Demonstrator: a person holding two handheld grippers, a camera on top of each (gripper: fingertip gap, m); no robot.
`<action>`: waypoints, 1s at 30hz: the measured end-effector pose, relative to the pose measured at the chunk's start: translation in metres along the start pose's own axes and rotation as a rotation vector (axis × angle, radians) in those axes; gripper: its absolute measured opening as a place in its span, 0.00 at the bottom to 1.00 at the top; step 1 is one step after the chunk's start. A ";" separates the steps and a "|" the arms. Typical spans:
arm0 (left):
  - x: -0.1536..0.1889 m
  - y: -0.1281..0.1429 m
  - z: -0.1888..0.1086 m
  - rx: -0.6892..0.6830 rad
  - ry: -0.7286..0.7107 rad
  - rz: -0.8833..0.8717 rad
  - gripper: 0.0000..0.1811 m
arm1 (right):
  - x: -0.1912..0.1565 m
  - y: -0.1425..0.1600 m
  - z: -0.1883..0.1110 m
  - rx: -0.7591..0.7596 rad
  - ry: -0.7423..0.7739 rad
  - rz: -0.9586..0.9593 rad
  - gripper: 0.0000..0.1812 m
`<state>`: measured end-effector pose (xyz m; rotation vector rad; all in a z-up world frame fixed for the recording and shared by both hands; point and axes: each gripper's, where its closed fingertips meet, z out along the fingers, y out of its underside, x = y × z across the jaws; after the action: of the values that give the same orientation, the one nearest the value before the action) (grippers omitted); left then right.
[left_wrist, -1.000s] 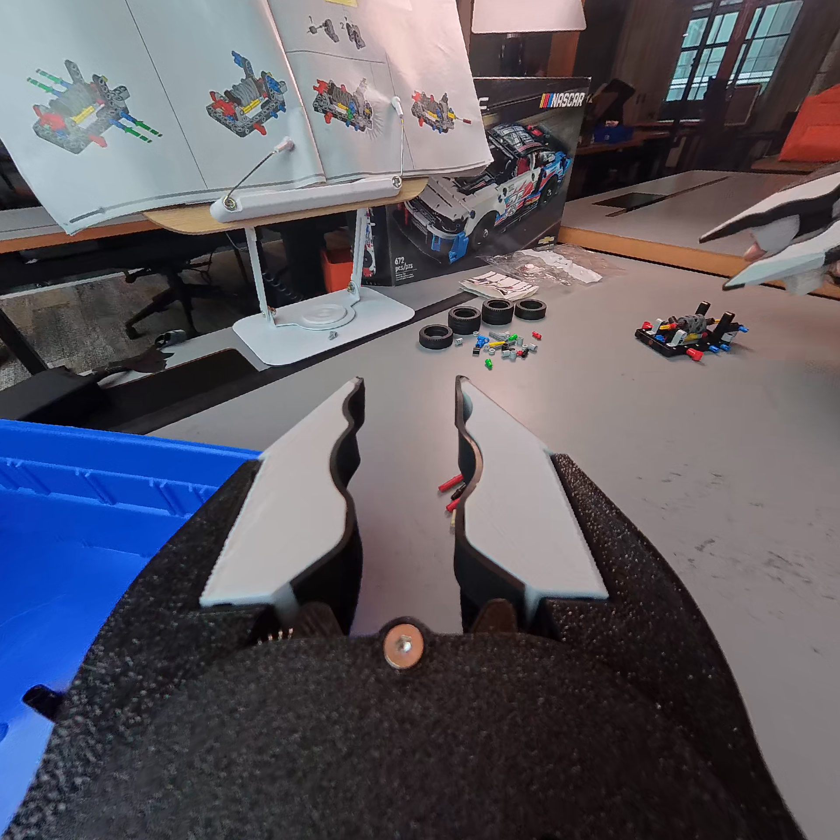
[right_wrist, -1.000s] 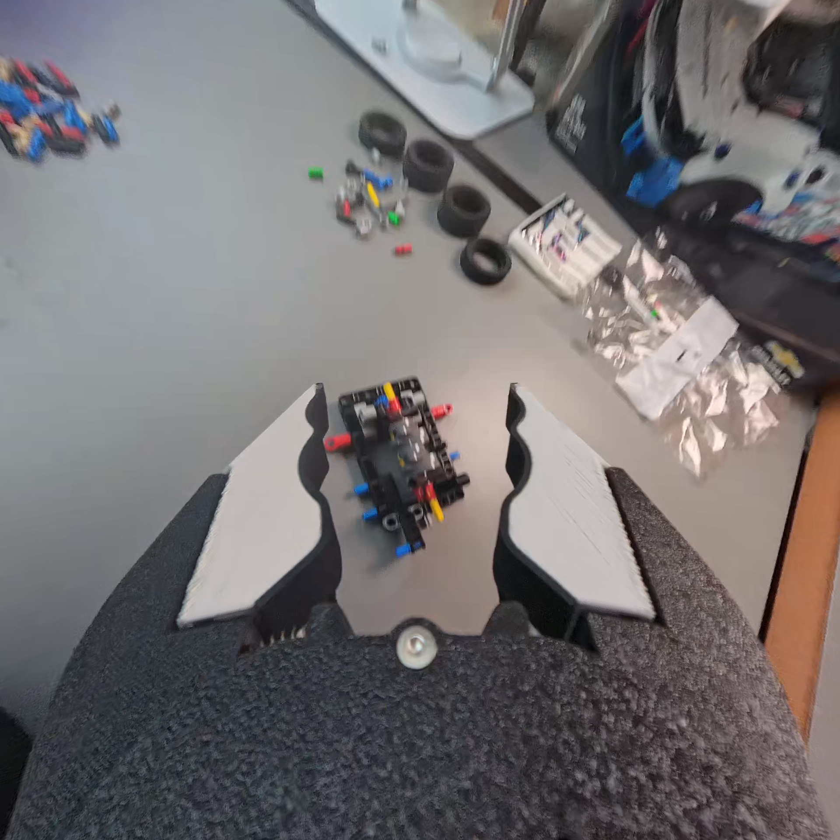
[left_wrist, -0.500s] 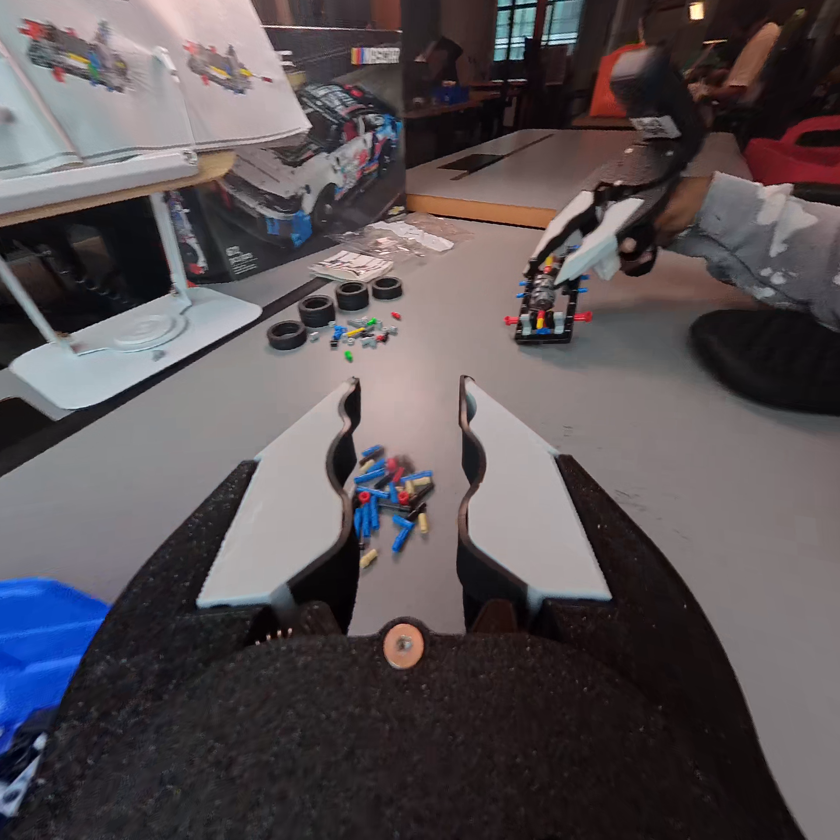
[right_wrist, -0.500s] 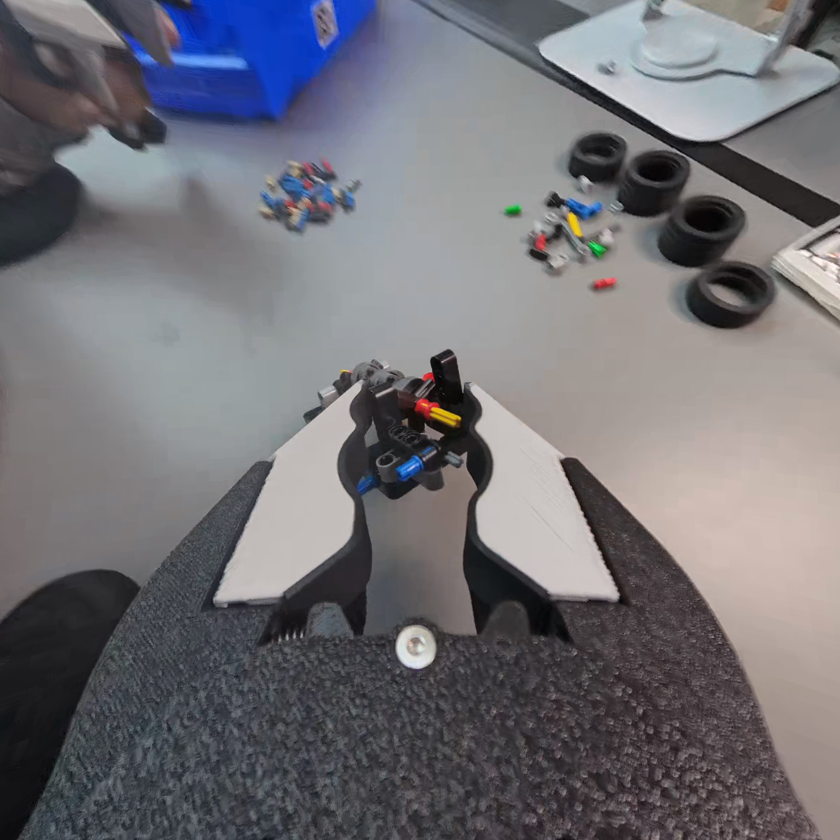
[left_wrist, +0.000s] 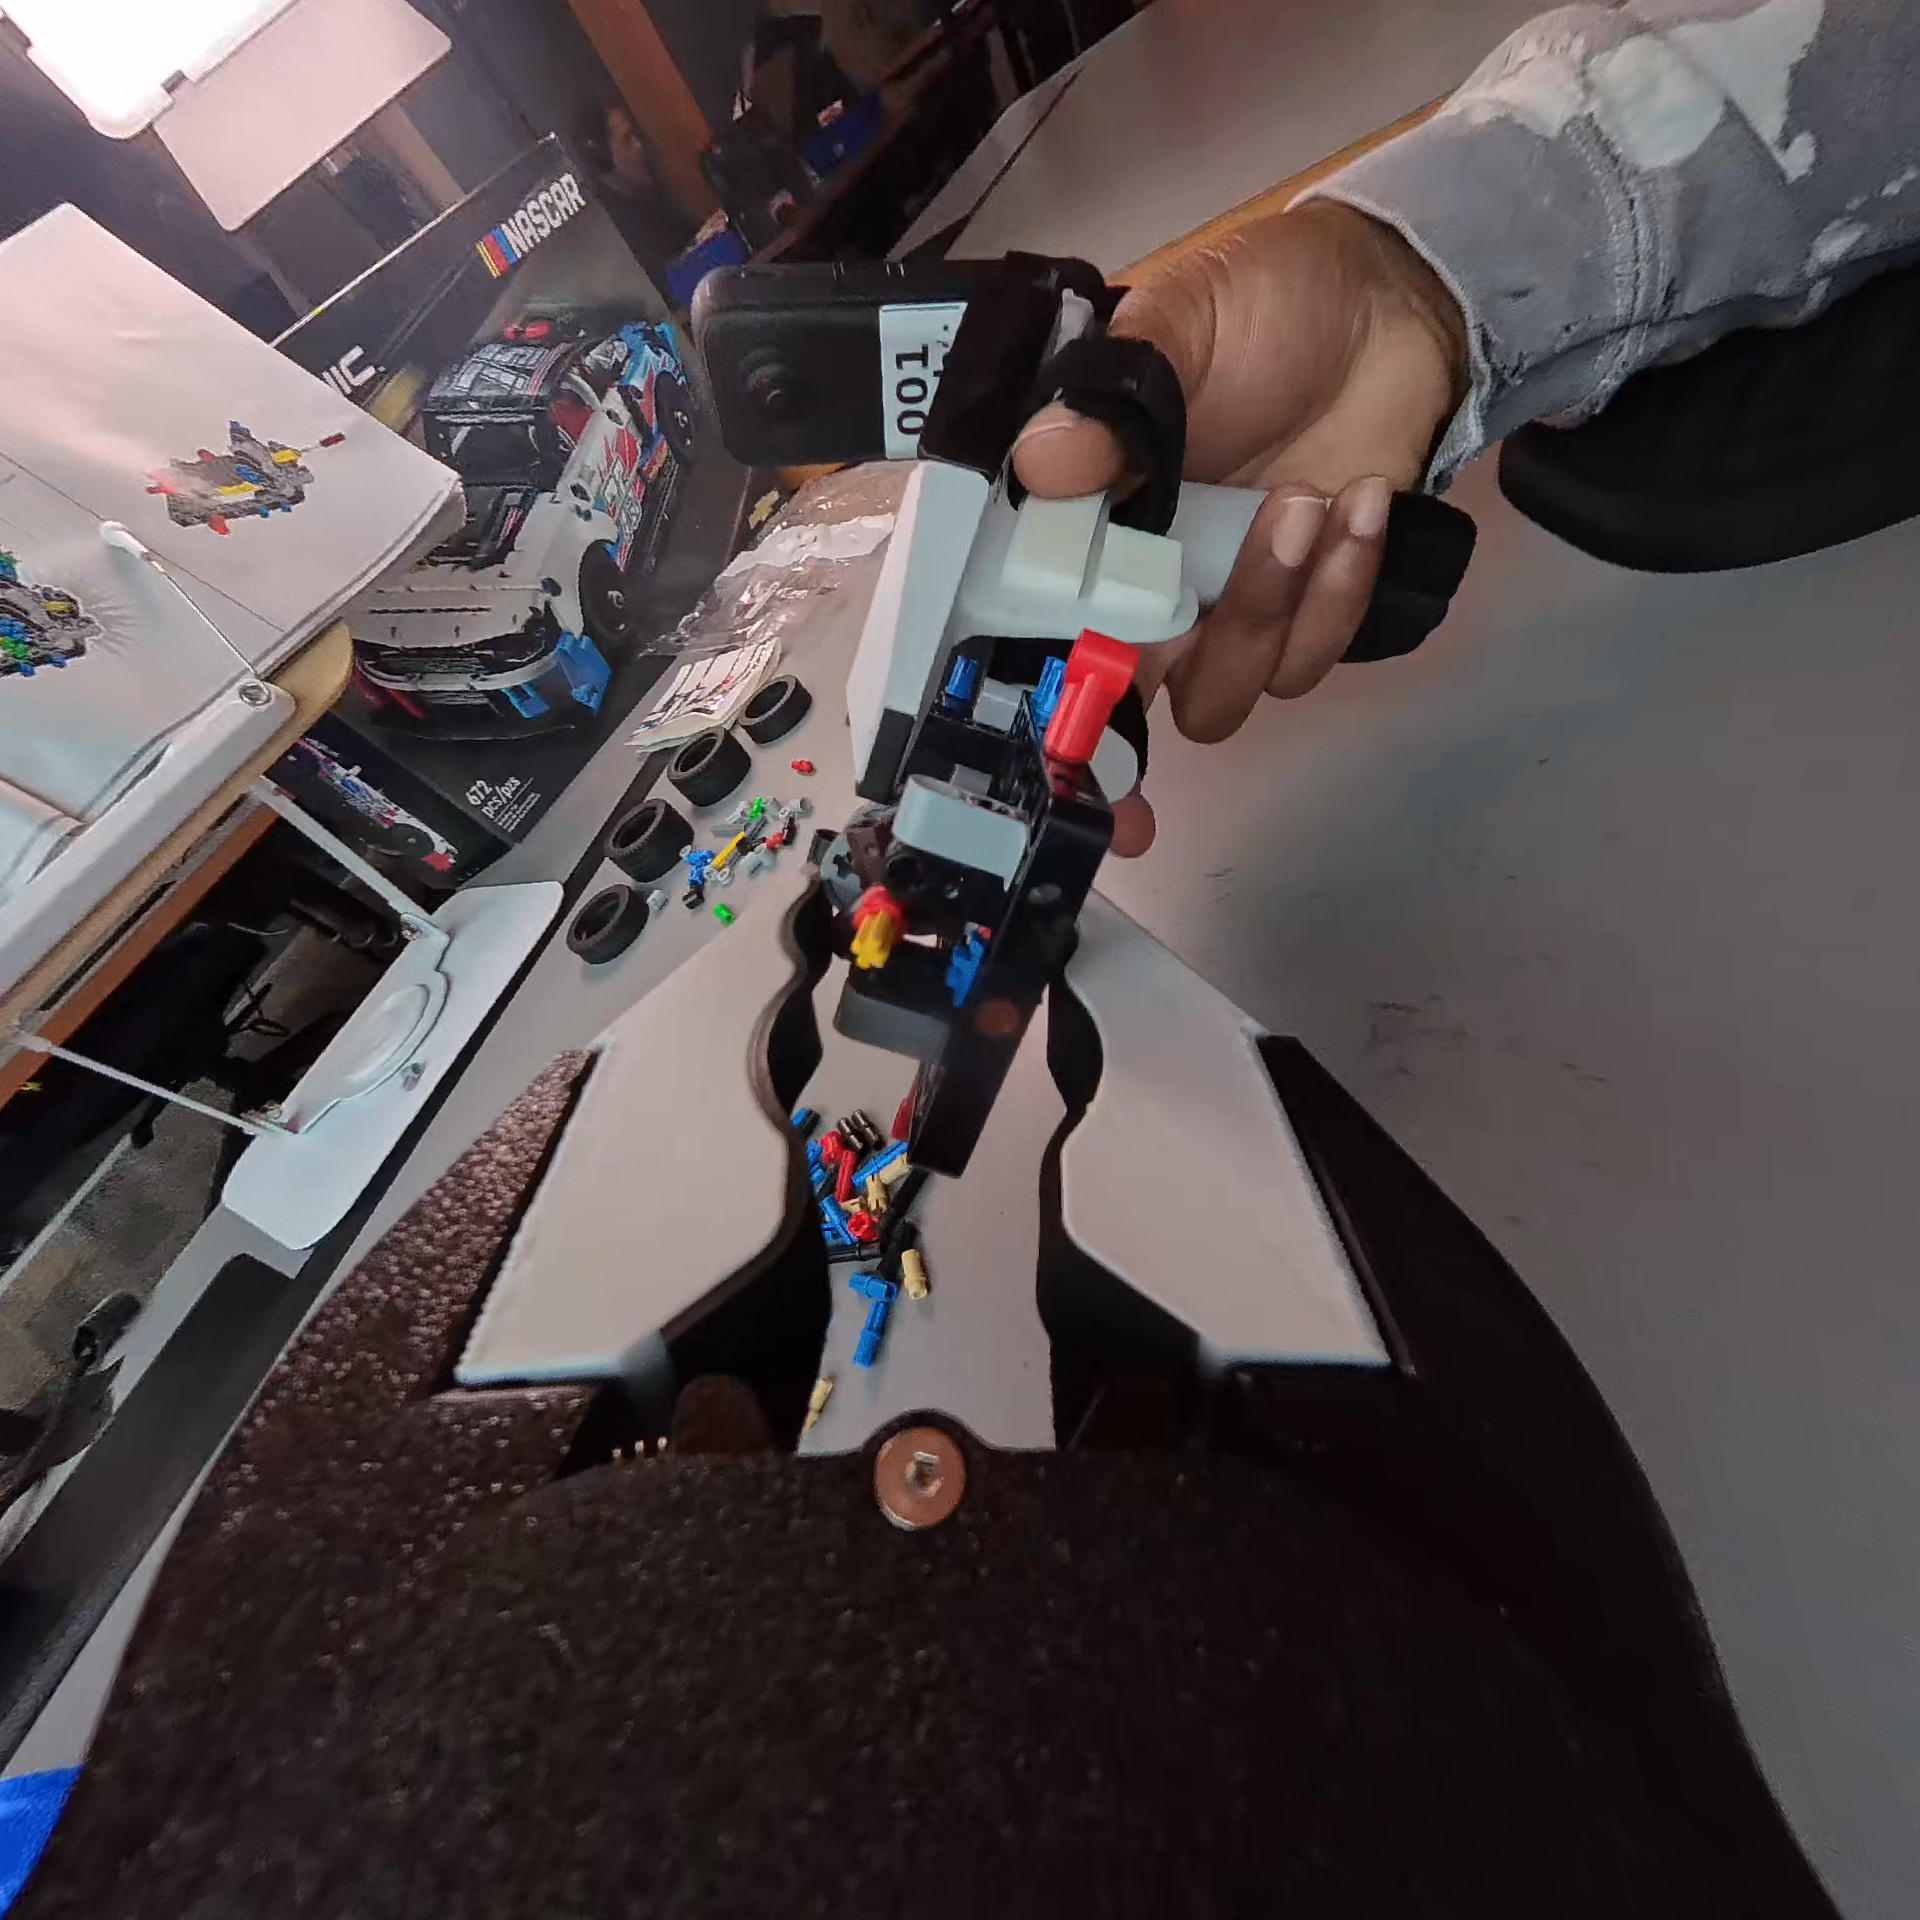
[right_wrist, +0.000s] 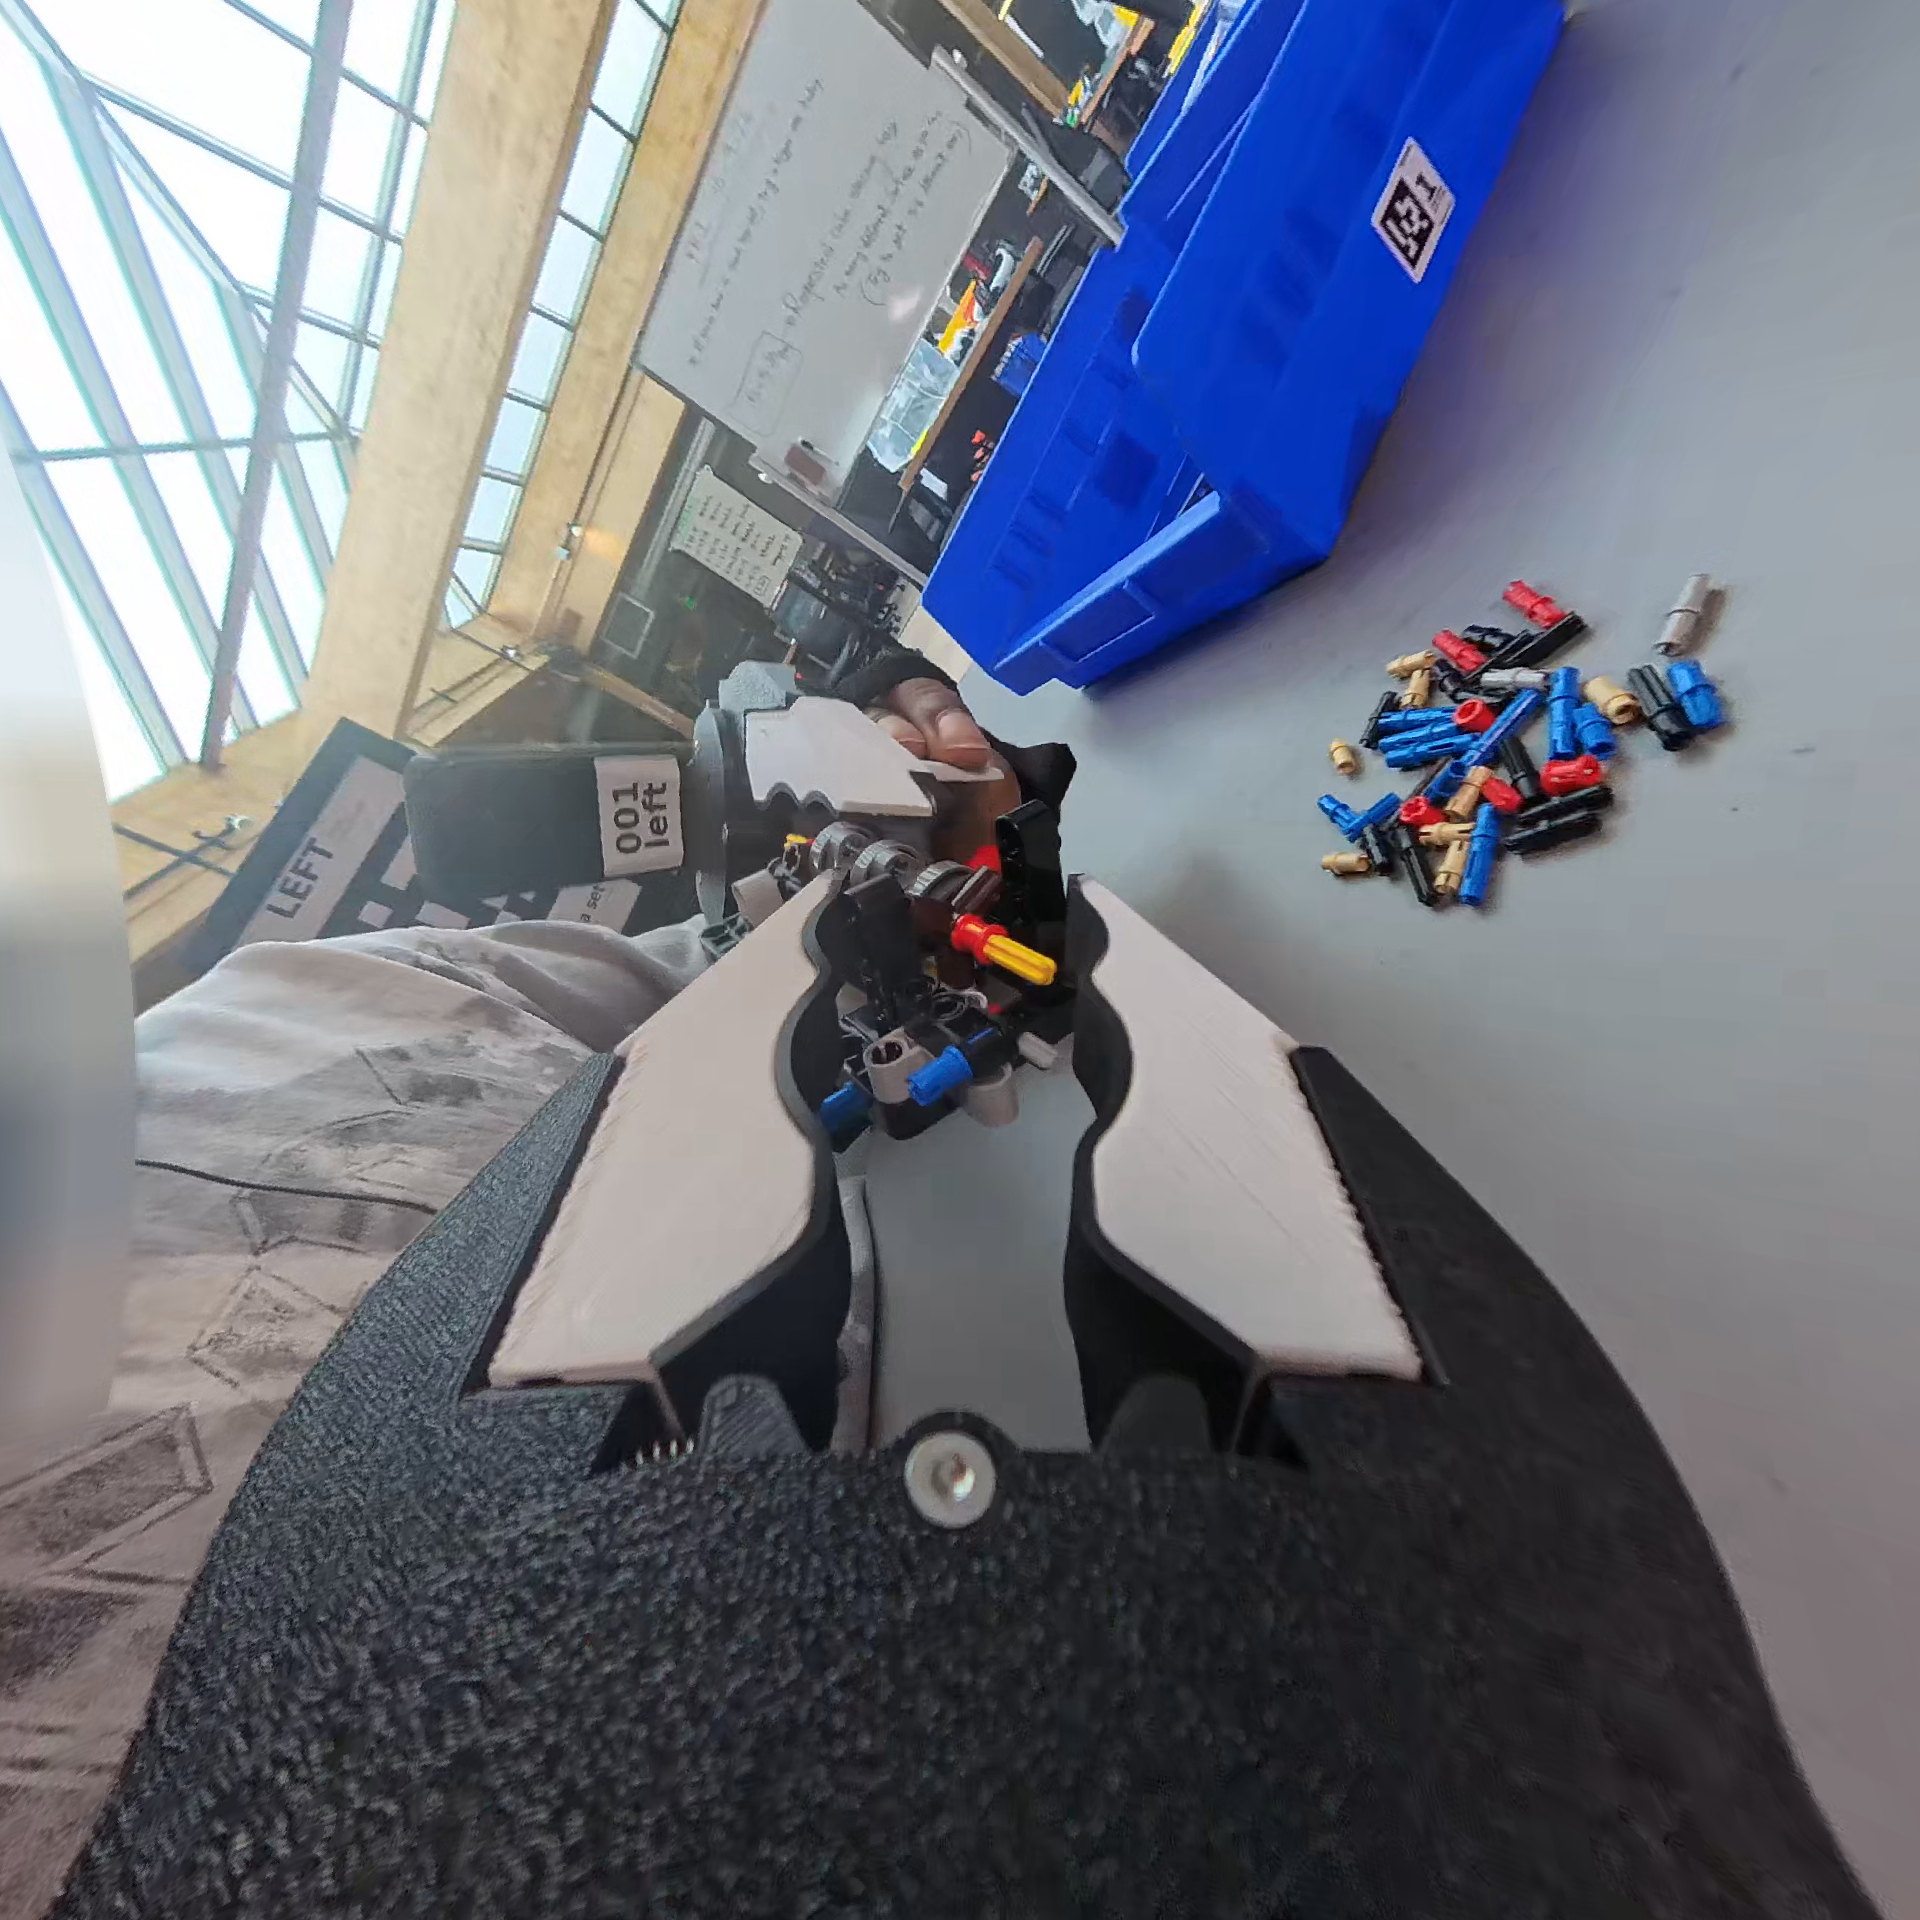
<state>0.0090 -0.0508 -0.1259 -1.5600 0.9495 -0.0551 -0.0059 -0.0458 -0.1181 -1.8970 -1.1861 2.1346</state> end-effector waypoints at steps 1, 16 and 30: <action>-0.001 -0.001 -0.003 0.010 0.021 -0.026 0.21 | -0.001 0.002 0.000 -0.015 -0.006 -0.037 0.22; 0.002 0.009 -0.008 0.030 0.218 -0.332 0.20 | -0.009 0.031 -0.019 -0.309 0.333 -1.232 0.08; 0.019 0.028 0.000 -0.066 0.326 -0.452 0.20 | 0.005 0.044 -0.022 -0.341 0.329 -1.207 0.04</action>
<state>0.0066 -0.0594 -0.1585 -1.8366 0.8338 -0.6169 0.0313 -0.0633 -0.1455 -0.9830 -1.9410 0.9784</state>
